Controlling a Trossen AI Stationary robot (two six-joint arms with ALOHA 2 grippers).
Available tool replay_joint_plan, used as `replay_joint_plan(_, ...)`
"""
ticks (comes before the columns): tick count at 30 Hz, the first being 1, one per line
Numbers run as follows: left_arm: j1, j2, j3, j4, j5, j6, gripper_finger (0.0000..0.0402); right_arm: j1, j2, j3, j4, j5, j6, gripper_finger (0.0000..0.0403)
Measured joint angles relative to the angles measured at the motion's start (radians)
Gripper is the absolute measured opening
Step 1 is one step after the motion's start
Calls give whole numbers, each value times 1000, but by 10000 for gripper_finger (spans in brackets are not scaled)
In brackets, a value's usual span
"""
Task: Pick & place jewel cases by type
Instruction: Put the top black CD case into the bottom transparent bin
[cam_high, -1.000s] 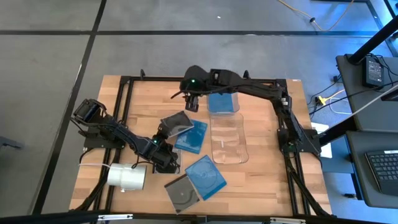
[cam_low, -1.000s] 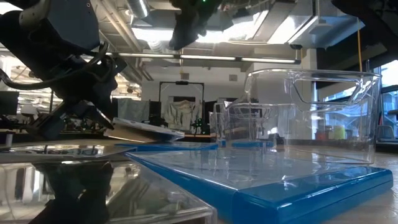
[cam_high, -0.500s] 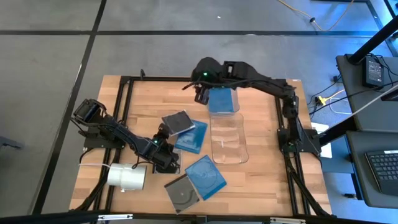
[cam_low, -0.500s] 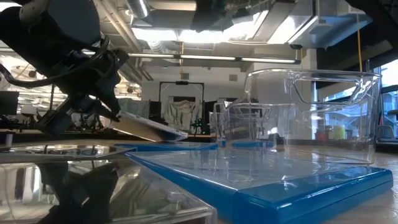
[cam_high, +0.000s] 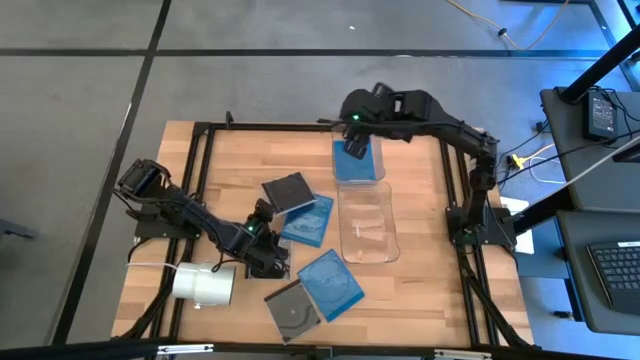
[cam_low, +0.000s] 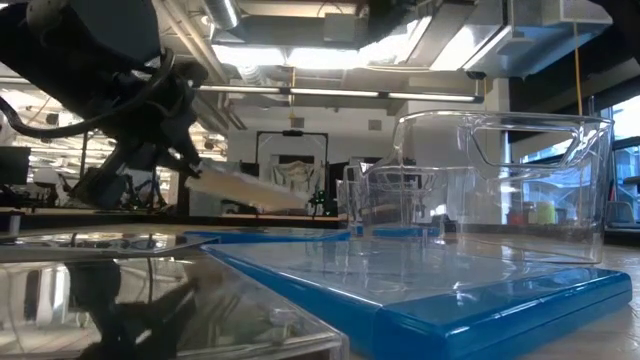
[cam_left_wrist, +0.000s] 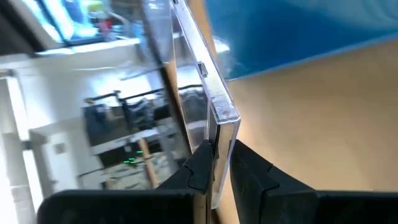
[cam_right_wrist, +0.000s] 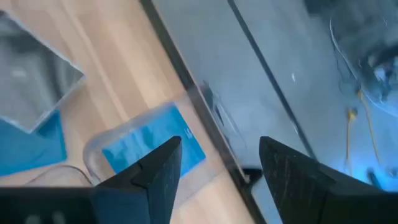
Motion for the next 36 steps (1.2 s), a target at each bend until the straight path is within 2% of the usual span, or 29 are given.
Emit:
replay_joint_plan(4, -10, -1, 36, -5, -70, 39, 32, -14, -27, -31, -43, -7, 79, 218)
replay_joint_plan(7, -11, -15, 66, -56, -111, 38, 32, -5, -60, -117, -17, -7, 95, 218)
replay_joint_plan(12, -16, -87, 91, -77, -156, 26, 32, 5, -167, -404, 155, 19, 74, 218)
replay_joint_plan(16, -24, -140, 106, -25, -155, 81, 32, -12, -356, -699, 392, -48, 49, 218)
replay_joint_plan(20, -17, -153, 106, 146, -123, 277, 32, -29, -587, -989, 702, -226, 7, 218)
replay_joint_plan(23, 1, -145, 106, 318, -59, 453, 32, -28, -713, -1173, 901, -322, -2, 218)
replay_joint_plan(26, 24, -137, 106, 509, 0, 598, 32, -22, -806, -1314, 1012, -331, 2, 218)
replay_joint_plan(30, 43, -133, 106, 749, 91, 797, 32, -22, -892, -1445, 1069, -327, 10, 218)
replay_joint_plan(33, 54, -134, 106, 910, 201, 878, 32, -23, -937, -1504, 1073, -327, 28, 218)
replay_joint_plan(36, 70, -120, 107, 991, 269, 927, 32, -26, -969, -1542, 1071, -327, 33, 218)
